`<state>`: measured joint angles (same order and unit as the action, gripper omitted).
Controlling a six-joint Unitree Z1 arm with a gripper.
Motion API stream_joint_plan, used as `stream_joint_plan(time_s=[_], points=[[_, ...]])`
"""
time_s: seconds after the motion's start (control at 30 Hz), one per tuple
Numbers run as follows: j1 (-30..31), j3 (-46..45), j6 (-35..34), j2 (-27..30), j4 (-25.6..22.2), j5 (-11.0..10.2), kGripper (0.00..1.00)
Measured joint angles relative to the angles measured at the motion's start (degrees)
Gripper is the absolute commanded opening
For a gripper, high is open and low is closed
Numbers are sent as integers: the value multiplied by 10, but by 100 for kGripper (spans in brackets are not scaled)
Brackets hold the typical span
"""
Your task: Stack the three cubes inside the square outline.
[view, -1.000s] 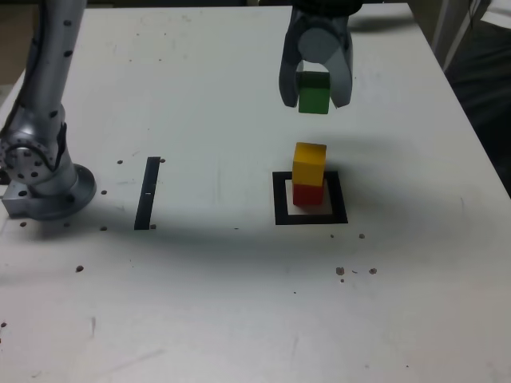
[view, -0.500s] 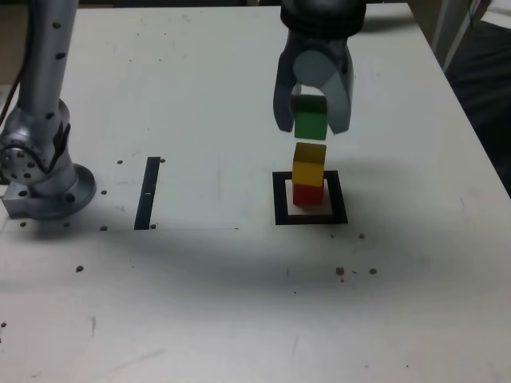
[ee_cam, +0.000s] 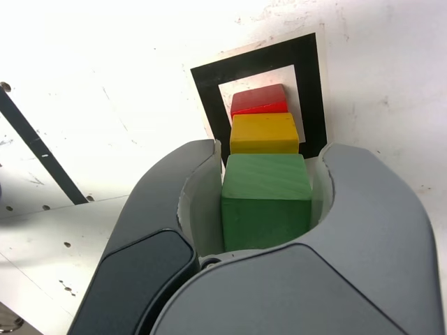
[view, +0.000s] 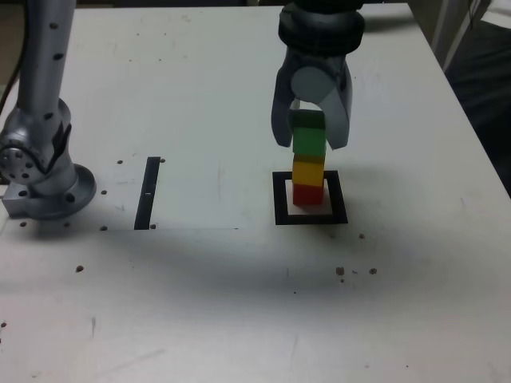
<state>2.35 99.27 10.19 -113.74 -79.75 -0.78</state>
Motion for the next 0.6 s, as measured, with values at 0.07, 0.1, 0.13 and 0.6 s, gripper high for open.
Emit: stream_joint_plan(time_s=[0.07, 0.1, 0.13, 0.6], points=[[0, -5, 0, 0, 6, 0, 62], [0, -7, 0, 0, 10, 0, 74], [0, -9, 0, 0, 14, 1, 82], [0, -31, 0, 13, 24, 2, 97]])
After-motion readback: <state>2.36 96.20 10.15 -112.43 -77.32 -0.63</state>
